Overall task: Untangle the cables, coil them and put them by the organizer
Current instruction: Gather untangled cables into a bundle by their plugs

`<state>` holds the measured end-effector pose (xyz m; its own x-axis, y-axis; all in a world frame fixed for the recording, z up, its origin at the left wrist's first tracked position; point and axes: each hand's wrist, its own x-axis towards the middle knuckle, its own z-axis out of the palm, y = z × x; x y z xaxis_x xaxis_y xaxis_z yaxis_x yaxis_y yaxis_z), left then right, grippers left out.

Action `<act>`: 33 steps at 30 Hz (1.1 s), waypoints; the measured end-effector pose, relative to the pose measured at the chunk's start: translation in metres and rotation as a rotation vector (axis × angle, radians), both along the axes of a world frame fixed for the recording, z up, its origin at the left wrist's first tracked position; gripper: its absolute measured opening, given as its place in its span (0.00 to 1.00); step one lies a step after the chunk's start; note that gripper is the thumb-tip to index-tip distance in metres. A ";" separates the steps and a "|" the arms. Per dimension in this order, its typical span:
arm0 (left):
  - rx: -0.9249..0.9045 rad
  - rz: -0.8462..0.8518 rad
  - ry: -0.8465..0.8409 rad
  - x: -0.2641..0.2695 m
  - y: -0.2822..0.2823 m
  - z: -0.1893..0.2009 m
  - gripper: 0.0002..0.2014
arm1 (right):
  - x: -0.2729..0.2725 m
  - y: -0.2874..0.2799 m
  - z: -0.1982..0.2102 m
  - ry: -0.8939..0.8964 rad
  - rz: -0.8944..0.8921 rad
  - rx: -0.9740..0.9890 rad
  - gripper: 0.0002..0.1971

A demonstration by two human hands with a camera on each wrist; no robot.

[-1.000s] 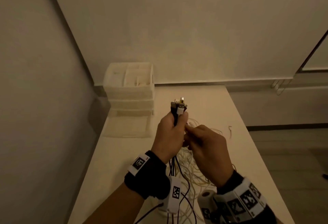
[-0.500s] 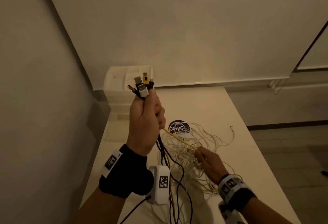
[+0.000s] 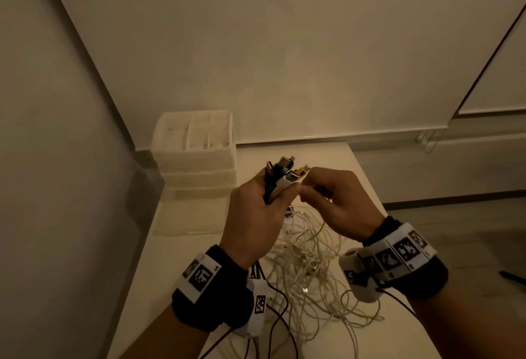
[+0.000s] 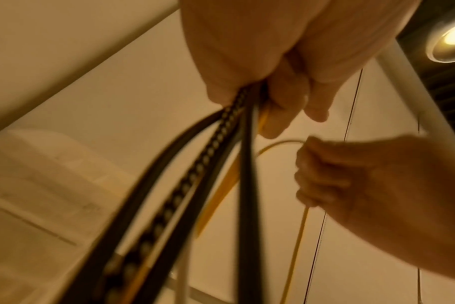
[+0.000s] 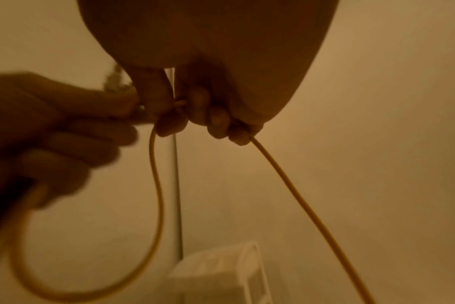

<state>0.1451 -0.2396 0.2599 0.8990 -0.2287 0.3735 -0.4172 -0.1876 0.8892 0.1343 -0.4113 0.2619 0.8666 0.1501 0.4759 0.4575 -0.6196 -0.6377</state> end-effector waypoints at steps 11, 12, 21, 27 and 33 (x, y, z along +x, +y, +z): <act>-0.267 0.056 0.023 0.003 -0.006 0.003 0.14 | -0.041 -0.018 -0.082 0.302 0.023 0.307 0.20; -0.278 0.070 0.012 0.004 -0.002 0.006 0.12 | -0.042 -0.020 -0.103 0.326 -0.021 0.290 0.21; -0.369 0.129 0.052 -0.008 0.014 -0.003 0.17 | 0.006 -0.049 -0.153 0.338 -0.330 0.368 0.16; -0.196 0.522 -0.148 -0.010 0.027 0.007 0.23 | 0.011 -0.045 -0.064 0.131 -0.228 0.452 0.19; -0.004 0.349 -0.352 -0.017 0.009 0.017 0.25 | 0.001 -0.022 -0.014 -0.004 -0.114 0.299 0.19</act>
